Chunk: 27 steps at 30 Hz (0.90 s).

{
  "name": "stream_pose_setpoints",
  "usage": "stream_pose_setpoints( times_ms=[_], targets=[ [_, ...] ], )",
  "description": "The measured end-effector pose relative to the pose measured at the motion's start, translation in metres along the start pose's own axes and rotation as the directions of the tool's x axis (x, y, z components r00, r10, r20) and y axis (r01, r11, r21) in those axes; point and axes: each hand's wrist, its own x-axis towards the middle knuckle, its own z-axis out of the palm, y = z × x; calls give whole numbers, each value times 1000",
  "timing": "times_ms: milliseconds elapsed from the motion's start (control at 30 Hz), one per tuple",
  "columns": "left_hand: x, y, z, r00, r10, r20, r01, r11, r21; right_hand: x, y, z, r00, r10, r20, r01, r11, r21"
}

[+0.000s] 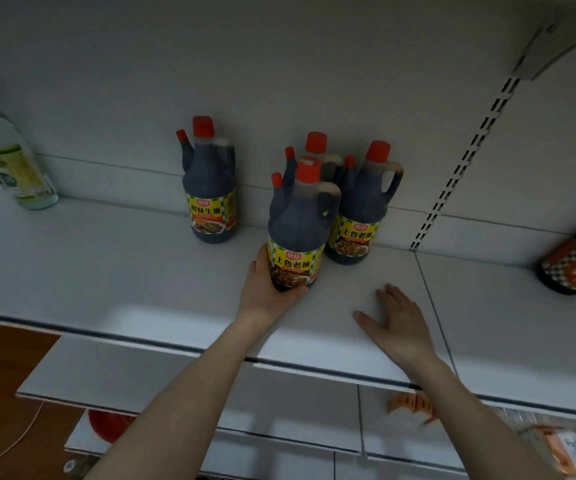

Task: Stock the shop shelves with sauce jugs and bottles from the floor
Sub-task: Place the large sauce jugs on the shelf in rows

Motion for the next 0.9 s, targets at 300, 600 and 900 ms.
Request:
stream_pose_setpoints(
  times_ms=[300,600,900],
  targets=[
    [-32,9,-1,998,-39,-42,54,886,460,1,5,1,999,-40,23,40,999,2],
    [-208,-16,-92,976,-22,-217,172,692,701,-13,-22,-14,985,-152,87,157,986,-62],
    [-433,-86,-177,714,-375,-592,693,502,517,-143,-188,56,709,-693,133,653,716,248]
  ],
)
